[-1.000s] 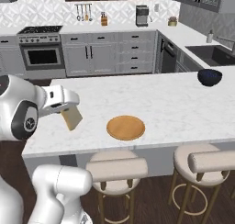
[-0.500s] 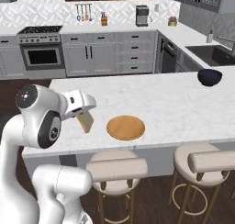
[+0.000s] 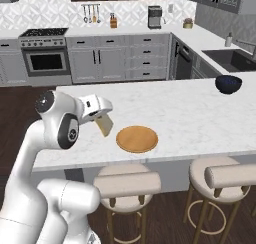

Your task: Start the toaster. Once the lever pops up, take the bread to the plate on the dining counter.

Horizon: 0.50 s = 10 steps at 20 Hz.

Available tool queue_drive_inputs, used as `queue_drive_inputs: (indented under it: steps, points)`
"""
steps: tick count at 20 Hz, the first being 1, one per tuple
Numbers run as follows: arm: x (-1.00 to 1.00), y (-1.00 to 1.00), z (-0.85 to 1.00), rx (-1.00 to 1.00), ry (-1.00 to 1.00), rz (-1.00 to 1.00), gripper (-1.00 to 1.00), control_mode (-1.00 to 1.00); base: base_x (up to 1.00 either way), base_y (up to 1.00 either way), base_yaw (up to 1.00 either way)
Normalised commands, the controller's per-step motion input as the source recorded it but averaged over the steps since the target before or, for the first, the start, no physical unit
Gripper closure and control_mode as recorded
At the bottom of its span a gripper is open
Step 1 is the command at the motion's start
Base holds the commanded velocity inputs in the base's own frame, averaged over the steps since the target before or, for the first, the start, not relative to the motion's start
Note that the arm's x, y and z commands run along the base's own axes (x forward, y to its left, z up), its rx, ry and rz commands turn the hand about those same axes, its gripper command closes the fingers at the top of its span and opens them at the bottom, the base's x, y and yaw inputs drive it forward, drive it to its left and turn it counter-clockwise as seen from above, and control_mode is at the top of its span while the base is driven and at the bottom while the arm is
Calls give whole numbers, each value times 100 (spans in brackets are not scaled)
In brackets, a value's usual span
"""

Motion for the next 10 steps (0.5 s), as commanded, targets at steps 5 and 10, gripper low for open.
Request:
queue_drive_inputs:
  steps: [5,10]
  points:
    - [85,-34,-37,0,1,-8,100,-100,0,0,0]
    - [84,-36,-51,0,4,-6,100,-100,0,0,0]
